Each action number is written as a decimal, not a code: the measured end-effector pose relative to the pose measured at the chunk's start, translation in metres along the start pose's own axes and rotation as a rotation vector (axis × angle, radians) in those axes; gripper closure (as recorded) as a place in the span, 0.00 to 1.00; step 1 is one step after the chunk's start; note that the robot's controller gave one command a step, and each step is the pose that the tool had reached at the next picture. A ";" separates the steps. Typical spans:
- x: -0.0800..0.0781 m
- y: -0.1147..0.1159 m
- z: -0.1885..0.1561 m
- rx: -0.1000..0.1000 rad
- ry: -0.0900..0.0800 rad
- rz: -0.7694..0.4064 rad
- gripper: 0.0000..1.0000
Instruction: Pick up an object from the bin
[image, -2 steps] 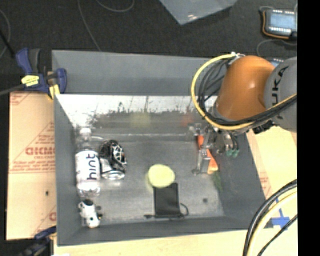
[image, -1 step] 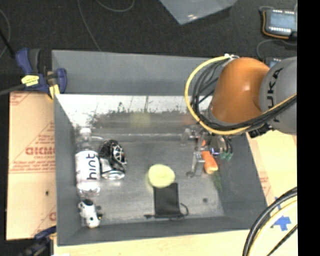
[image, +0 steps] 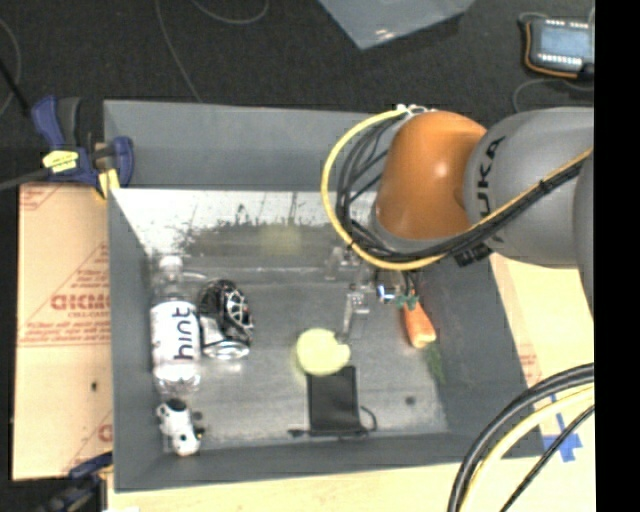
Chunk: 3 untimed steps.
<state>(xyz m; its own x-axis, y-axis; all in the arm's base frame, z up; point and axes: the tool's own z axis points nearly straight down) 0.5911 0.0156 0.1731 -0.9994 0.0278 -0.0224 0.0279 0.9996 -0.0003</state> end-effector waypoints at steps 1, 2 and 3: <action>0.020 0.003 0.066 -0.001 0.011 0.023 0.00; 0.053 0.004 0.101 0.001 -0.004 -0.051 1.00; 0.053 0.004 0.101 0.001 -0.004 -0.051 1.00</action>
Offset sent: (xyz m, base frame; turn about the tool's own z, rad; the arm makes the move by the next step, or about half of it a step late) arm -0.0512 0.0067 -0.1031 -0.0504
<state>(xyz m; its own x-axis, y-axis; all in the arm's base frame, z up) 0.5409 0.0214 0.0706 -0.9994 -0.0234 -0.0259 -0.0234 0.9997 -0.0021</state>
